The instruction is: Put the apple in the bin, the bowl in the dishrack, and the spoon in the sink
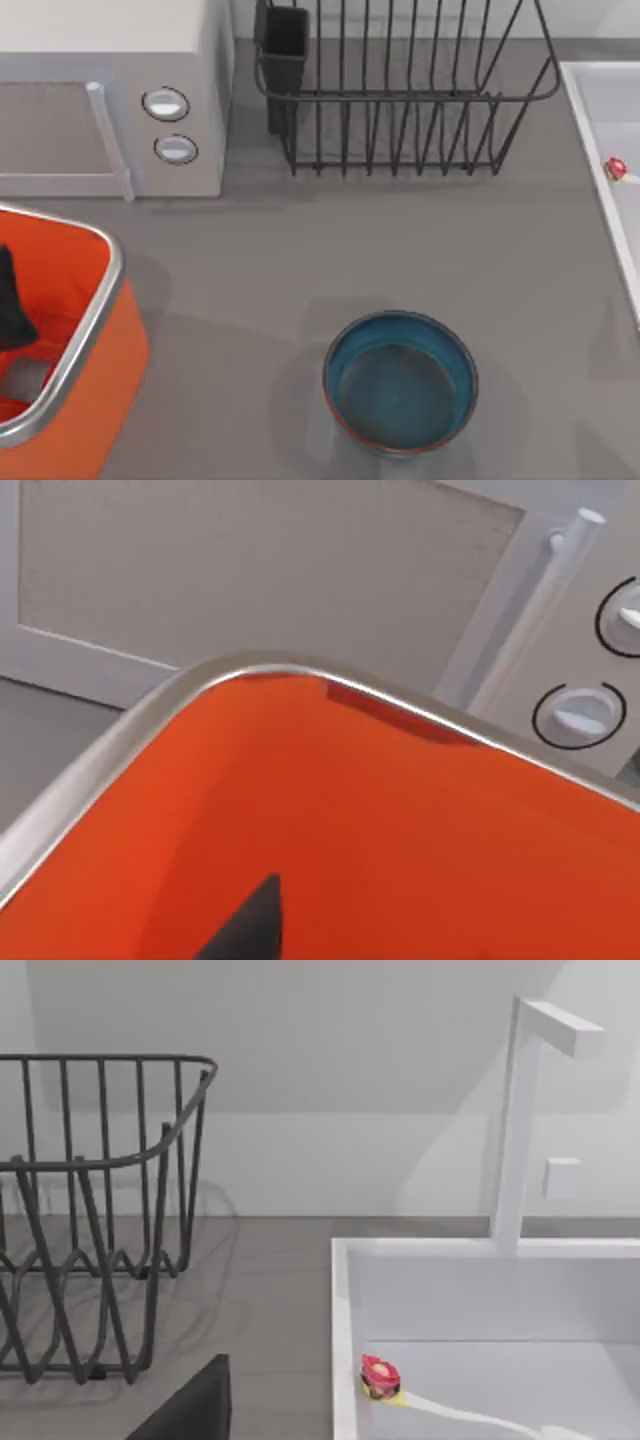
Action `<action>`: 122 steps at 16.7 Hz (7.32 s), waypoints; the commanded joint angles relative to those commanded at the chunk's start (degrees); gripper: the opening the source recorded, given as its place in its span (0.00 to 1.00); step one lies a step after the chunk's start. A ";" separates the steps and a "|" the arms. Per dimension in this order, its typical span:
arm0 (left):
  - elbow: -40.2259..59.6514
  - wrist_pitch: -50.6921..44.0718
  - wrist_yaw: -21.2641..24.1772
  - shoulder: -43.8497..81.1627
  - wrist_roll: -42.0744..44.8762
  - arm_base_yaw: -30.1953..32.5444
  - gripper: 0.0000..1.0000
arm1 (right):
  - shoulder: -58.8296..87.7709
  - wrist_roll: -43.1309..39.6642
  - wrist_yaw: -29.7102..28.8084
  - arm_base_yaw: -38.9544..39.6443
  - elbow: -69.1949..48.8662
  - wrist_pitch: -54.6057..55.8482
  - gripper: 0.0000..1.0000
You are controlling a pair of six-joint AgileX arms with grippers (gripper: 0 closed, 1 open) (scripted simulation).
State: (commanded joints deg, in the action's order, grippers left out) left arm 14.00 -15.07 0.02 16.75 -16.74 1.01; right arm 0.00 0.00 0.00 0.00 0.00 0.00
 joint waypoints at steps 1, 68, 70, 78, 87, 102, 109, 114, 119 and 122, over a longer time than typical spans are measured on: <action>-3.13 3.43 0.00 -4.20 4.20 -0.23 1.00 | 0.00 0.00 0.00 0.00 0.00 0.00 1.00; -14.00 15.07 -0.02 -16.75 16.74 -1.01 1.00 | 107.40 30.49 -0.06 38.07 -64.32 -46.93 0.32; -14.00 15.07 -0.02 -16.75 16.74 -1.01 1.00 | 107.40 30.49 -0.06 38.07 -64.32 -46.93 0.17; -14.00 15.07 -0.02 -16.75 16.74 -1.01 1.00 | 107.40 30.49 -0.06 38.07 -64.32 -46.93 0.00; -14.00 15.07 -0.02 -16.75 16.74 -1.01 1.00 | 104.87 30.52 -0.19 38.10 -71.15 -56.41 0.00; -14.00 15.07 -0.02 -16.75 16.74 -1.01 1.00 | 99.26 27.68 -5.97 40.25 -80.43 -62.71 0.00; -14.00 15.07 -0.02 -16.75 16.74 -1.01 1.00 | 93.37 16.60 -30.15 48.97 -81.79 -36.45 0.00; -14.00 15.07 -0.02 -16.75 16.74 -1.01 1.00 | 87.46 7.34 -49.34 55.52 -81.95 -13.44 0.00; -14.00 15.07 -0.02 -16.75 16.74 -1.01 1.00 | 82.83 2.06 -60.32 59.27 -82.34 -1.86 0.00; -14.00 15.07 -0.02 -16.75 16.74 -1.01 1.00 | 82.58 1.81 -60.82 59.46 -82.36 -1.35 0.00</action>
State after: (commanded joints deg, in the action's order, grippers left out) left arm 0.00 0.00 0.00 0.00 0.00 0.00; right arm 82.58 1.81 -60.82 59.46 -82.36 -1.35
